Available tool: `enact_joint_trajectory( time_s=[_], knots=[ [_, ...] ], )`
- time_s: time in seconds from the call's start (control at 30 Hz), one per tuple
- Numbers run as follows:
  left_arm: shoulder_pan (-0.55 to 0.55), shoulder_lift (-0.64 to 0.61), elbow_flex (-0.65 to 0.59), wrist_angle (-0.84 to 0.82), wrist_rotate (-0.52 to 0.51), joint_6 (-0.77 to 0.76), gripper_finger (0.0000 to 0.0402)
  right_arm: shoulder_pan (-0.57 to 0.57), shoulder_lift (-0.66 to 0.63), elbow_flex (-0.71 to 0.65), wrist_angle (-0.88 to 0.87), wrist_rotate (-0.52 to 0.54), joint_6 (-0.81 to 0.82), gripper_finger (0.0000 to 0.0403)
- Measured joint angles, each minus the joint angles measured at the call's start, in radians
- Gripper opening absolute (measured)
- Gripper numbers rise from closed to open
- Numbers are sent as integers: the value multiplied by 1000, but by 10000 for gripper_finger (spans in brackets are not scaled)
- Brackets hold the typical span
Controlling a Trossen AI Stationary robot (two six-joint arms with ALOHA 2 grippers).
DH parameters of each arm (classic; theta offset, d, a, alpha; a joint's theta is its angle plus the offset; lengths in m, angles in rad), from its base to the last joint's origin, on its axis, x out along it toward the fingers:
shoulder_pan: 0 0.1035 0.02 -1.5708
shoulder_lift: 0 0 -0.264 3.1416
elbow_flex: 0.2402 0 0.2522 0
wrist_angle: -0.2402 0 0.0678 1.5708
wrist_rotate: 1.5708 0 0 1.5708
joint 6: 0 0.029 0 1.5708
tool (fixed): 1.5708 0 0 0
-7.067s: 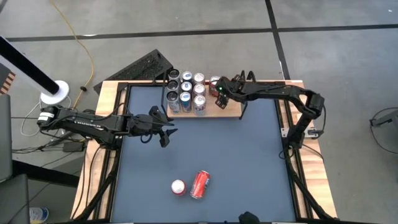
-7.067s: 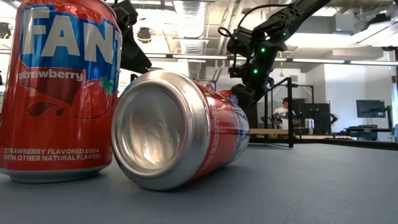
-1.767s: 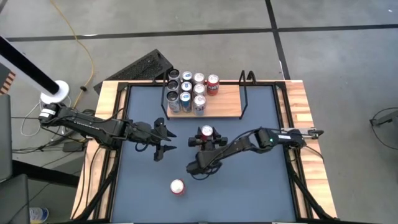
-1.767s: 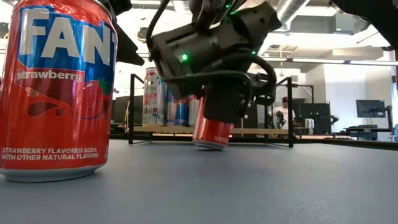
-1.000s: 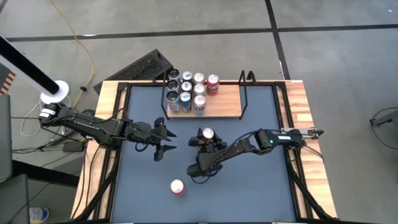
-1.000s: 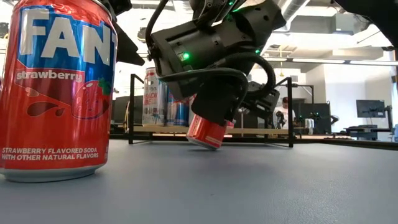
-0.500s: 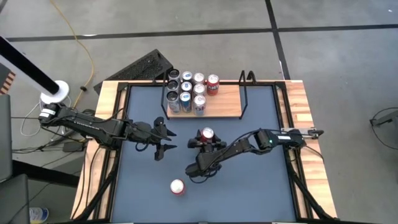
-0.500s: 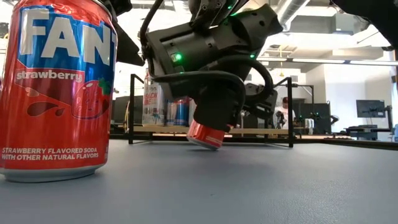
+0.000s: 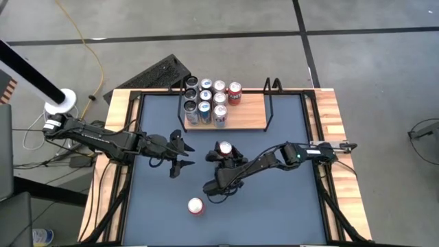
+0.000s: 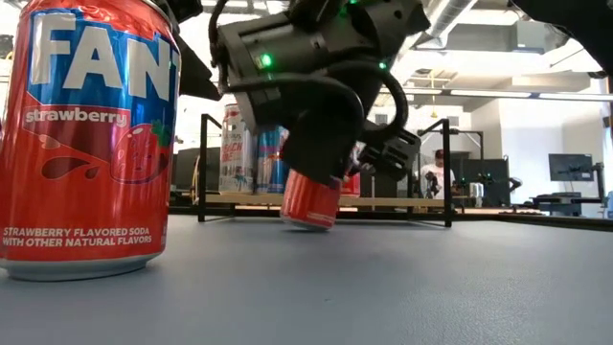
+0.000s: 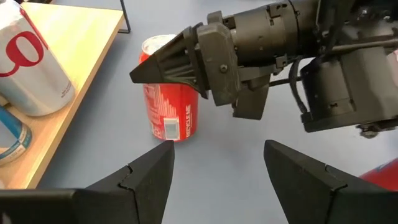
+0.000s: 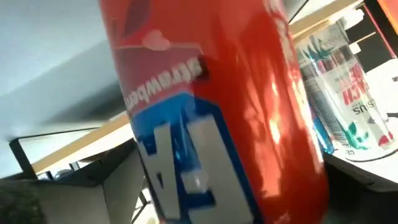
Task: Place canned beverage on shelf
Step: Put the right red soda can aligned with the other red soda can on the shelf
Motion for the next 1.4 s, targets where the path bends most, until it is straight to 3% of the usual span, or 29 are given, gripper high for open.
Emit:
enact_joint_trajectory(
  time_s=[0.33,0.43,0.57,0.73,0.93,1.07,1.27,1.4],
  knots=[
    [0,0,0,0,0,-1,238,16,-11,155,-55,-31,166,374],
    [0,0,0,0,0,-2,238,30,-13,230,-56,-148,262,374],
    [0,0,0,0,0,-11,238,34,-13,336,-56,-404,488,374],
    [0,0,0,0,1,-14,238,33,-93,320,-57,-616,651,374],
    [0,0,0,3,0,-17,238,8,-223,320,10,-659,484,374],
    [0,0,0,3,0,-24,238,-56,-289,321,124,-805,357,374],
    [0,0,0,2,1,-24,238,-157,-297,321,170,-966,155,374],
    [0,0,0,-1,0,-14,238,-197,-263,321,159,-1045,118,374]
  ],
)
